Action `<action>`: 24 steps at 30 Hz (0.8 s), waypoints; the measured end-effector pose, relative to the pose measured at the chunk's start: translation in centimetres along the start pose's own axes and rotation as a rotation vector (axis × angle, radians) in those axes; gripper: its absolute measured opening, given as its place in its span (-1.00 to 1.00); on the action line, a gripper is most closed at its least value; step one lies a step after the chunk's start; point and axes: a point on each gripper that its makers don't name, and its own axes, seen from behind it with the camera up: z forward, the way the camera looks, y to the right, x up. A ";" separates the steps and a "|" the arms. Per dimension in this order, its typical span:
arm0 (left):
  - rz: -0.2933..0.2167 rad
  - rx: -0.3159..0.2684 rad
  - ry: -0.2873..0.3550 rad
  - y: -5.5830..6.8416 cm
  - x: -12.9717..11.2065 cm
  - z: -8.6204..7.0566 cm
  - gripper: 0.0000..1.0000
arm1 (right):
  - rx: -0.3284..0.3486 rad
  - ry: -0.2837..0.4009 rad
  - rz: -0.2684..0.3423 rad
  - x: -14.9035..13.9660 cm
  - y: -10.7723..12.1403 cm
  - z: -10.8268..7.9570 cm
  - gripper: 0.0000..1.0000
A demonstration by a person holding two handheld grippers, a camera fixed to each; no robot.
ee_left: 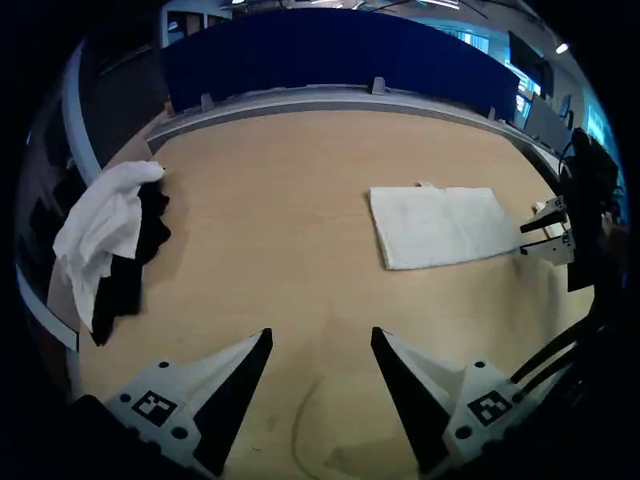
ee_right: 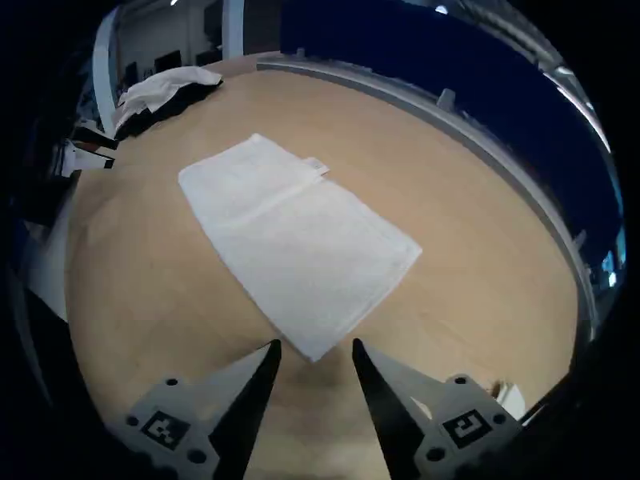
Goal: Fold towel
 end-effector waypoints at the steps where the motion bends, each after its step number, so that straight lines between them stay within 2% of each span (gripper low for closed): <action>1: -0.002 0.001 -0.001 -0.1 -0.2 -0.2 0.83 | 0.002 -0.003 -0.002 -0.1 -0.1 0.1 0.17; 6: -0.013 0.007 -0.003 -0.3 -0.8 -0.9 0.83 | 0.001 -0.021 -0.011 -0.5 0.0 0.4 -0.28; 15: -0.023 0.008 -0.004 -0.8 -1.1 -1.4 0.83 | -0.001 -0.029 0.001 -0.8 0.1 0.7 -0.32; 21: -0.021 0.006 -0.005 -0.8 -1.2 -1.4 0.83 | 0.002 -0.032 -0.008 -1.0 -0.1 0.8 -0.80; 24: -0.018 0.005 -0.008 -0.8 -1.3 -1.3 0.83 | -0.013 -0.029 -0.004 -0.9 0.2 0.8 -0.91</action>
